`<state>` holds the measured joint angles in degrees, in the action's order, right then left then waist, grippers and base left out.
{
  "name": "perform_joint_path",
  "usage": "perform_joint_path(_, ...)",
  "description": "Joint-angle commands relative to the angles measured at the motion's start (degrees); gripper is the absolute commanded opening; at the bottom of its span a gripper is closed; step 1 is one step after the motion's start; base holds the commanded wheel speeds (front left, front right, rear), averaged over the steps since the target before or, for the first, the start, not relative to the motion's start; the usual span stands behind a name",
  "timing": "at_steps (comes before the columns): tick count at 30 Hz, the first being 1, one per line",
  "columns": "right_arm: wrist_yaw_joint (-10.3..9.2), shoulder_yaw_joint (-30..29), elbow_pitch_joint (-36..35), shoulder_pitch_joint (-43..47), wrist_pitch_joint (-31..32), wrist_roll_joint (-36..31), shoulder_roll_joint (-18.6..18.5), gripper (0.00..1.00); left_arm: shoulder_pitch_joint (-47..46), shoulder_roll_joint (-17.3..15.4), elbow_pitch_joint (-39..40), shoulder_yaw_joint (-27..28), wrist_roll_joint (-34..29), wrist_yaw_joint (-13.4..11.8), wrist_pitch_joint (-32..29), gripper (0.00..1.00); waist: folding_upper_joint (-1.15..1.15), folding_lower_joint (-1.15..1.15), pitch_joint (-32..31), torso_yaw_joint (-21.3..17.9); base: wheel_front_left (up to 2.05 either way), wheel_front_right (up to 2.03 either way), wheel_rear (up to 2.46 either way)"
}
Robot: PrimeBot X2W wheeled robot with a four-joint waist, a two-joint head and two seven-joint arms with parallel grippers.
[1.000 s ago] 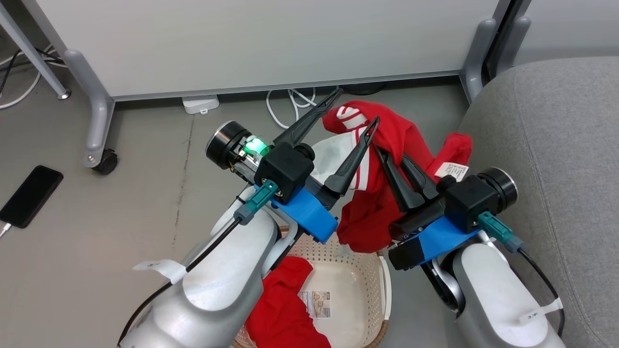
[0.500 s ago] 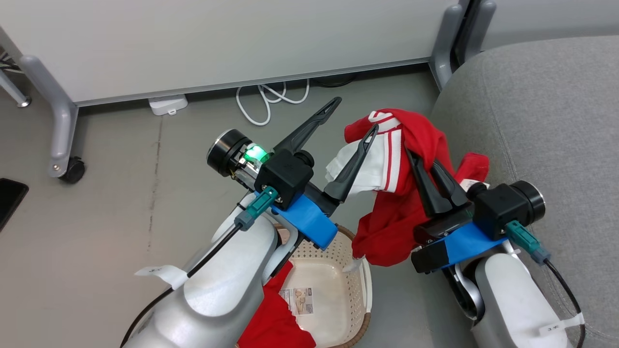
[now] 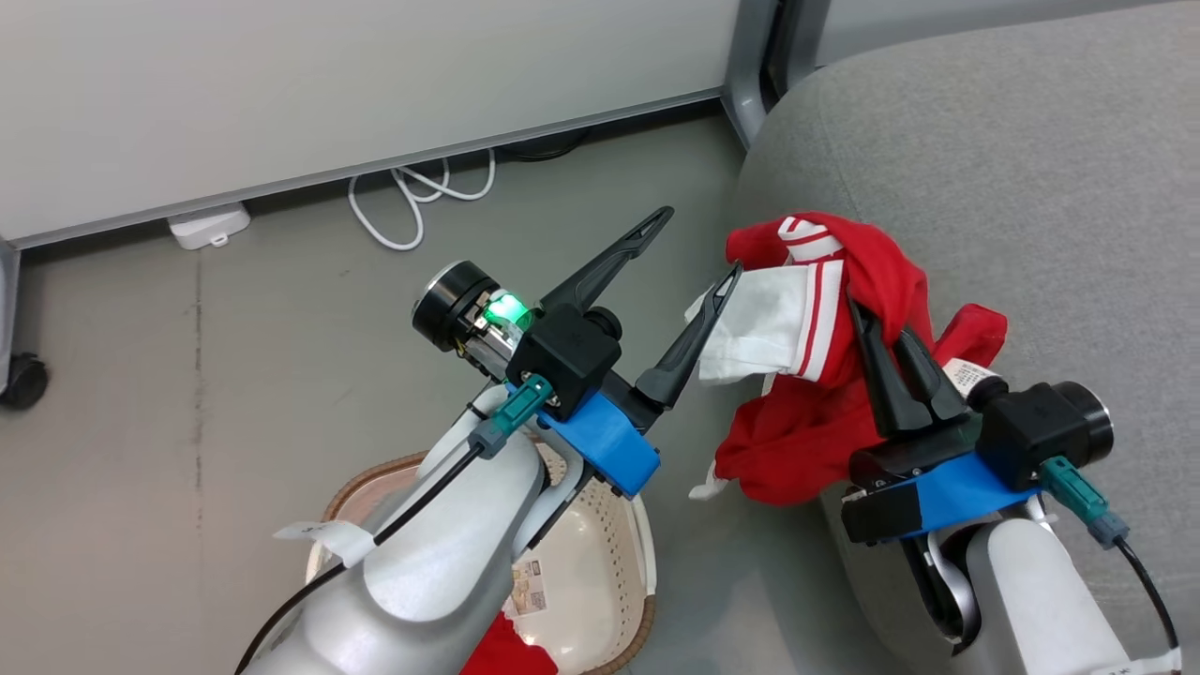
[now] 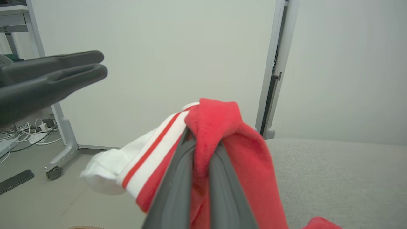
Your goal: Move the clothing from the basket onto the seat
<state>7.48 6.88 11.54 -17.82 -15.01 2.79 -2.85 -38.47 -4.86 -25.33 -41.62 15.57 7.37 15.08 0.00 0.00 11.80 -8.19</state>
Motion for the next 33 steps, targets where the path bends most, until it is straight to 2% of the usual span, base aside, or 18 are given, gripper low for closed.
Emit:
perform_joint_path(1, 0.03, -0.27, -0.59, 0.86, -0.26, 0.59, -0.07, 0.0, -0.21, -0.3, -0.2, -0.13, 0.02, 0.01, 0.15, 1.0, 0.0, 0.0, 0.43, -1.48, 0.0, 0.0, 0.0)
perform_joint_path(11, 0.03, -1.68, -2.06, 3.71, -0.26, 2.03, -0.07, 0.0, -0.8, -0.49, -0.62, -2.0, 0.5, 0.06, 0.14, 1.0, 0.0, 0.0, 1.52, -7.17, 0.0, 0.0, 0.0)
perform_joint_path(18, 0.03, -1.73, -2.24, 4.73, -0.26, 2.4, -0.07, 0.0, -0.56, -0.46, -0.88, -2.69, 0.84, 0.04, 0.14, 1.0, 0.0, 0.0, 1.96, -9.78, 0.0, 0.0, 0.0)
perform_joint_path(29, 0.03, -2.82, -2.79, 3.88, -0.26, 2.84, -0.07, 0.0, -0.96, -0.34, -0.81, -2.87, 1.15, 0.06, 0.14, 1.0, 0.0, 0.0, 2.26, -9.78, 0.0, 0.0, 0.0)
perform_joint_path(33, 0.03, -4.99, -3.73, 1.46, -0.27, 2.15, -0.09, 0.0, -1.09, -0.54, -0.53, -2.61, 1.02, -0.03, 0.14, 1.0, 0.0, 0.0, 2.69, -9.21, 0.0, 0.0, 0.0)
